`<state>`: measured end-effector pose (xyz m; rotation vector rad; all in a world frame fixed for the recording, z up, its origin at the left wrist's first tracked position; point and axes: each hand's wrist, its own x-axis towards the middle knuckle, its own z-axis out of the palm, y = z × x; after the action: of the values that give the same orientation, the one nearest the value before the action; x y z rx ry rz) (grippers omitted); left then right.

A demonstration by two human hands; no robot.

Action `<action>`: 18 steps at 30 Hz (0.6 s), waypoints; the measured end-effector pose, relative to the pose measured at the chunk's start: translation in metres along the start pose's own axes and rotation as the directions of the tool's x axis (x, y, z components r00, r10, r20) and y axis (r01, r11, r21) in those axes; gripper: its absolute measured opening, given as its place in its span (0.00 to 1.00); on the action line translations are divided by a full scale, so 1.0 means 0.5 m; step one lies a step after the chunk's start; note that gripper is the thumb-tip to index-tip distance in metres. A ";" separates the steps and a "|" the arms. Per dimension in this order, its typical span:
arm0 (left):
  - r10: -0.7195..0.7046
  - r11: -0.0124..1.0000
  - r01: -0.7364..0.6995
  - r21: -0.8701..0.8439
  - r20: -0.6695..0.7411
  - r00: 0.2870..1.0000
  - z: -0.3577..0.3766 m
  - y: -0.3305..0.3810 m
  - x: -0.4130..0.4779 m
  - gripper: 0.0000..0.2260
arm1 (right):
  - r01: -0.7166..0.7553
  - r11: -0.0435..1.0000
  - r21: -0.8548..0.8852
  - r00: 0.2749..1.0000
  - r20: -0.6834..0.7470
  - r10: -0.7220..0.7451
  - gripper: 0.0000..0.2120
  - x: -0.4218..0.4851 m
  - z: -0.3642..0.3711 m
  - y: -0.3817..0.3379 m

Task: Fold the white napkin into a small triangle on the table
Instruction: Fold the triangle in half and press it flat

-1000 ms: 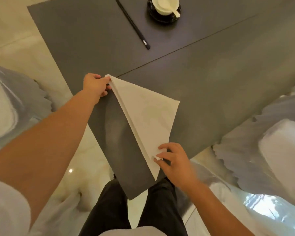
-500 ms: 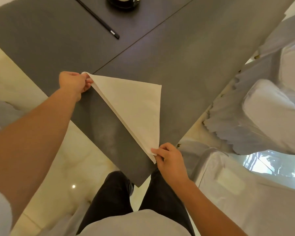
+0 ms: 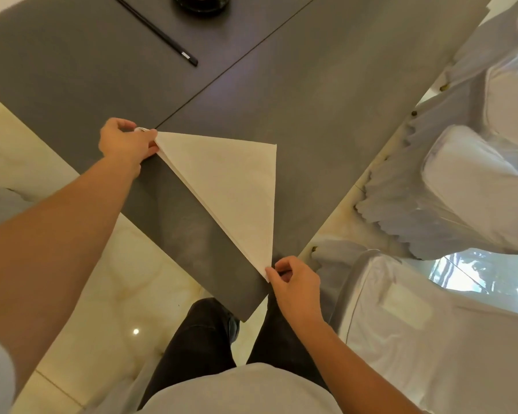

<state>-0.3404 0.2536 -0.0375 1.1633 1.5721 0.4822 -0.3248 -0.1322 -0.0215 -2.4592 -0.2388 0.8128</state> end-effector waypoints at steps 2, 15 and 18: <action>0.010 0.999 -0.010 0.033 -0.007 1.000 0.003 0.001 -0.002 0.14 | -0.078 0.996 0.039 0.997 -0.003 0.079 0.06 0.013 0.006 -0.006; -0.136 0.983 0.135 -0.124 0.001 0.991 -0.006 0.014 0.011 0.09 | -0.104 0.994 -0.026 0.995 -0.003 0.104 0.10 0.025 -0.015 -0.014; -0.144 0.987 0.142 -0.081 -0.016 0.989 -0.007 0.014 0.010 0.10 | -0.179 0.983 0.050 0.984 0.020 0.179 0.14 0.024 -0.014 -0.004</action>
<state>-0.3403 0.2621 -0.0335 0.9798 1.6274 0.4602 -0.3108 -0.1295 -0.0217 -2.4519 -0.0013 0.9016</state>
